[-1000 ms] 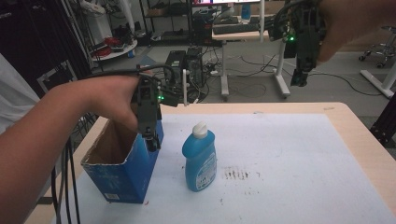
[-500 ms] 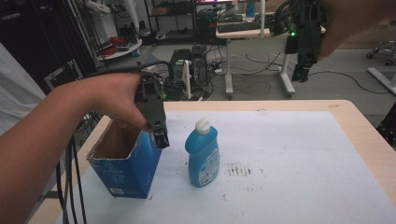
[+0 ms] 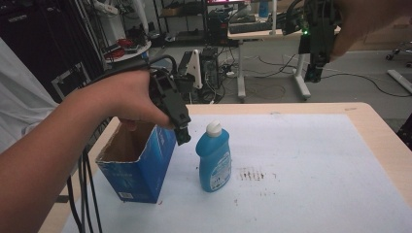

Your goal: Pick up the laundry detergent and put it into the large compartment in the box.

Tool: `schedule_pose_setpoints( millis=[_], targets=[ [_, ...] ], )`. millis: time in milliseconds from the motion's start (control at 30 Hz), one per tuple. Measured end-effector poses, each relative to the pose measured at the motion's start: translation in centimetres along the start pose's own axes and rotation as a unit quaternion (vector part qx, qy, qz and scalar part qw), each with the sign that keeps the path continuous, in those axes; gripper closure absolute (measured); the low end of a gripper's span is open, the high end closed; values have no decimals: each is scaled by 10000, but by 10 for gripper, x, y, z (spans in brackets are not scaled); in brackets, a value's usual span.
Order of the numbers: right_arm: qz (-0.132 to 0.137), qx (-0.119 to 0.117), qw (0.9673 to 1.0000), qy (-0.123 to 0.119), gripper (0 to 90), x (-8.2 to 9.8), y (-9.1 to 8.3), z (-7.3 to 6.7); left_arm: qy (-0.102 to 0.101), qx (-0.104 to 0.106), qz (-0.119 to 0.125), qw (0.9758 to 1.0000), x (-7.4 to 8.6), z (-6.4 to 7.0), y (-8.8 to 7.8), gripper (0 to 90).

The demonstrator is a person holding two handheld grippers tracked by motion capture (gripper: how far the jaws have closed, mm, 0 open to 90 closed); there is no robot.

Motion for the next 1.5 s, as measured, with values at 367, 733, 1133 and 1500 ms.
schedule_pose_setpoints(
  millis=[367,733,1133,1500],
  targets=[
    [29,-12,10000,21,23,0,0,1,-346,183,485,9981,-6,6,-1,17],
    [6,-10,10000,-16,23,-2,0,0,-480,146,719,9961,-20,14,7,17],
    [57,-27,10000,52,23,2,-2,1,-422,61,798,9959,-41,25,22,17],
    [1,-3,10000,58,23,2,0,2,-513,11,959,9941,-65,23,47,17]
  ],
)
Point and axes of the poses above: each handheld gripper's, and its own axes: y roughly forward along the jaws, x roughly out of its underside, z roughly to its right, the point moved 6 cm from there along y, roughly forward along the jaws, and after that the axes turned 11 degrees about -z, right-handed, at the moved point
